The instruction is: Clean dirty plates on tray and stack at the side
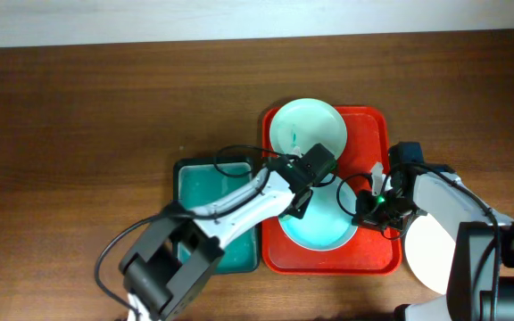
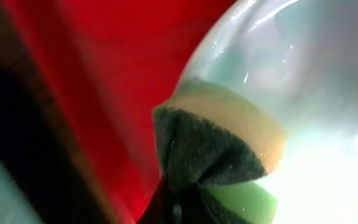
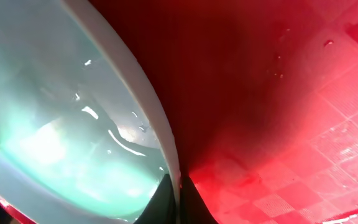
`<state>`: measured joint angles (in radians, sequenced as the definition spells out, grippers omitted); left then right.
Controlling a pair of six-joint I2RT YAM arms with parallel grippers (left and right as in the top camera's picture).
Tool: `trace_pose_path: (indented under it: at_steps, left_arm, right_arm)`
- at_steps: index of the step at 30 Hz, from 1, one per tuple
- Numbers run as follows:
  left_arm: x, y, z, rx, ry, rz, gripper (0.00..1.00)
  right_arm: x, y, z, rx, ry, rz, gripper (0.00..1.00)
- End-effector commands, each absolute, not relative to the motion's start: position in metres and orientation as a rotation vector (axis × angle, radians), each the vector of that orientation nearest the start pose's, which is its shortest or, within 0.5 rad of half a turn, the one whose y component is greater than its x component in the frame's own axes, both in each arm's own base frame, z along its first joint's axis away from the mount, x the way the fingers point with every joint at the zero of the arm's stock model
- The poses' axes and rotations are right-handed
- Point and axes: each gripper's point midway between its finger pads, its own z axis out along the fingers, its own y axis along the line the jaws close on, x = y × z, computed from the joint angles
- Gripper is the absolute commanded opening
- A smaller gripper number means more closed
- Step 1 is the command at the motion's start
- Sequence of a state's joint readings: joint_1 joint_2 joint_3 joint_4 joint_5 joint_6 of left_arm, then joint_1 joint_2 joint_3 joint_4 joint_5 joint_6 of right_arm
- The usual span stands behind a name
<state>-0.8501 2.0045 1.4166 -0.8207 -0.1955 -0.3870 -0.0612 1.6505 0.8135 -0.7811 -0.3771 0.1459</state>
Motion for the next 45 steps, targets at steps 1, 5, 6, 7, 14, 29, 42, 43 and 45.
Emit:
trace_pose_path:
  at_steps: [1, 5, 6, 7, 14, 29, 42, 43, 45]
  left_arm:
    - [0.290, -0.266, 0.101, 0.552, 2.761, -0.033, 0.00]
    - [0.276, -0.195, 0.205, 0.383, 2.621, -0.038, 0.00]
    - [0.273, -0.174, 0.207, 0.334, 2.646, -0.005, 0.00]
    - [0.271, -0.159, 0.198, 0.300, 2.690, 0.040, 0.00]
    - [0.240, -0.133, 0.064, 0.186, 2.925, -0.098, 0.02]
    - [0.204, -0.091, 0.223, 0.090, 2.408, -0.270, 0.92]
    - [0.219, -0.059, 0.245, -0.043, 2.317, -0.102, 1.00]
    - [0.219, -0.059, 0.245, -0.044, 2.317, -0.102, 1.00]
    - [0.219, -0.059, 0.245, -0.044, 2.316, -0.103, 1.00]
  right_arm:
    - [0.231, 0.032, -0.010, 0.340, 3.190, 0.442, 0.04]
    - [0.238, 0.031, -0.010, 0.331, 3.161, 0.440, 0.04]
    - [0.246, 0.031, -0.010, 0.322, 3.133, 0.438, 0.04]
    - [0.247, 0.031, -0.006, 0.322, 3.133, 0.439, 0.04]
    - [0.246, 0.055, 0.104, 0.122, 2.912, 0.078, 0.04]
    - [0.288, 0.231, 0.210, -0.292, 2.223, -0.184, 0.04]
    - [0.245, 0.246, 0.253, -0.418, 1.920, -0.420, 0.04]
    - [0.245, 0.244, 0.255, -0.410, 1.910, -0.430, 0.04]
    - [0.246, 0.242, 0.259, -0.397, 1.891, -0.448, 0.04]
